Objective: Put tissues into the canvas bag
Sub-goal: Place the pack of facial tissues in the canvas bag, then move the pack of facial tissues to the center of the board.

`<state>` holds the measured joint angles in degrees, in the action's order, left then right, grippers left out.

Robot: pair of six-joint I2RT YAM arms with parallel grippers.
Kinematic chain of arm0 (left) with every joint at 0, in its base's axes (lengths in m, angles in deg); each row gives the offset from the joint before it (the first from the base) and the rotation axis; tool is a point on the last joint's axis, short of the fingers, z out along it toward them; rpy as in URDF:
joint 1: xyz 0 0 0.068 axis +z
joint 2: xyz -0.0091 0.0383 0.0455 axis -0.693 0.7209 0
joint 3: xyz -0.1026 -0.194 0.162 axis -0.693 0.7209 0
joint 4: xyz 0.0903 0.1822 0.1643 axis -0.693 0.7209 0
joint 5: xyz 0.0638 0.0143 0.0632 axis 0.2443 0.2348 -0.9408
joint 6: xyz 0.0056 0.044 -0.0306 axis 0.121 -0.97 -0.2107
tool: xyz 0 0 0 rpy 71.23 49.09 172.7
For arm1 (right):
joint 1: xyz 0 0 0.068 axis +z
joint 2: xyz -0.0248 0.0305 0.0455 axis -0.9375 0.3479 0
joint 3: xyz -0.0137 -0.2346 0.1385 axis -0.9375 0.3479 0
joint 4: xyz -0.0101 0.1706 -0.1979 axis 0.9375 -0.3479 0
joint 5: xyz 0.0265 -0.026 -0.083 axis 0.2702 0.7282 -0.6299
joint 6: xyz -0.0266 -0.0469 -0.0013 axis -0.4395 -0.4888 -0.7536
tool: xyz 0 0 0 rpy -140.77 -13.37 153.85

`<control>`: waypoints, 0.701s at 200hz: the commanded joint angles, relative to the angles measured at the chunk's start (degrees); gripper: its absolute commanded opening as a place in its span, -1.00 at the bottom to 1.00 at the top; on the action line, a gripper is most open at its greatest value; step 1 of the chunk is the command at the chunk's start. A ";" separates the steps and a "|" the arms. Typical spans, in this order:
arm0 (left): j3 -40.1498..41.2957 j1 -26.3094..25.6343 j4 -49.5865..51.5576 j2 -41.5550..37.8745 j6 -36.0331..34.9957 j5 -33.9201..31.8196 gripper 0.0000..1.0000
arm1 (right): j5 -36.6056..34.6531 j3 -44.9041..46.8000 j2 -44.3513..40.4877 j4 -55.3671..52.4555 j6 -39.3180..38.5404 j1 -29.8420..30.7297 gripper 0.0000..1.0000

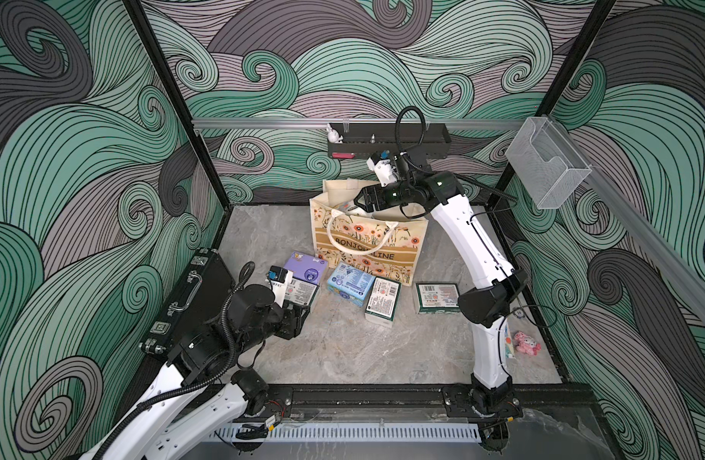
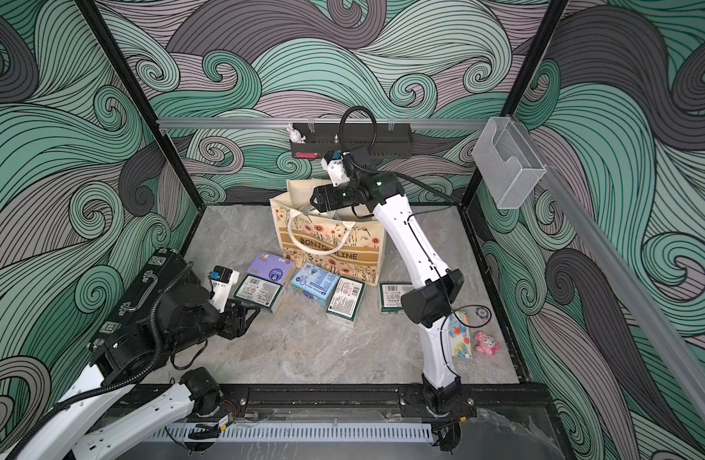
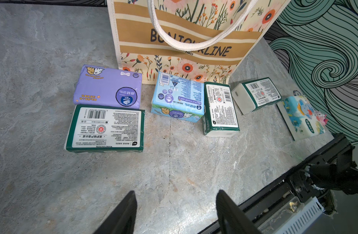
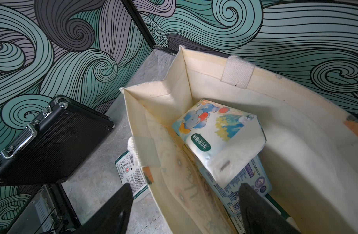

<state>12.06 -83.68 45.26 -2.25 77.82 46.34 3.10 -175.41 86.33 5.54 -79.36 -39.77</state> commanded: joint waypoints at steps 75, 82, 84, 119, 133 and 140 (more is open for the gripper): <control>-0.53 0.53 1.98 -0.39 0.76 -2.96 0.31 | 7.54 50.46 -36.75 19.45 9.86 1.46 0.67; -0.45 0.59 1.81 -0.61 0.81 -3.04 0.32 | 8.11 54.72 -39.02 21.08 10.95 1.51 0.67; -0.41 0.61 1.70 -0.63 0.80 -2.98 0.32 | 8.21 55.74 -39.83 21.37 11.24 1.64 0.67; -0.05 0.55 0.76 0.01 0.69 -1.66 0.34 | 8.51 73.26 -48.29 26.54 16.88 3.33 0.66; 0.10 0.59 0.32 1.12 0.36 -0.50 0.35 | 8.41 78.39 -50.12 29.16 19.85 4.94 0.66; 0.24 0.60 0.06 1.78 0.25 -0.12 0.35 | 7.94 80.16 -50.51 30.17 21.41 6.17 0.66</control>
<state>12.06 -83.68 45.70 -2.25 78.17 44.76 10.48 -100.86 37.61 28.91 -64.48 -36.32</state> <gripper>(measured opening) 0.673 0.832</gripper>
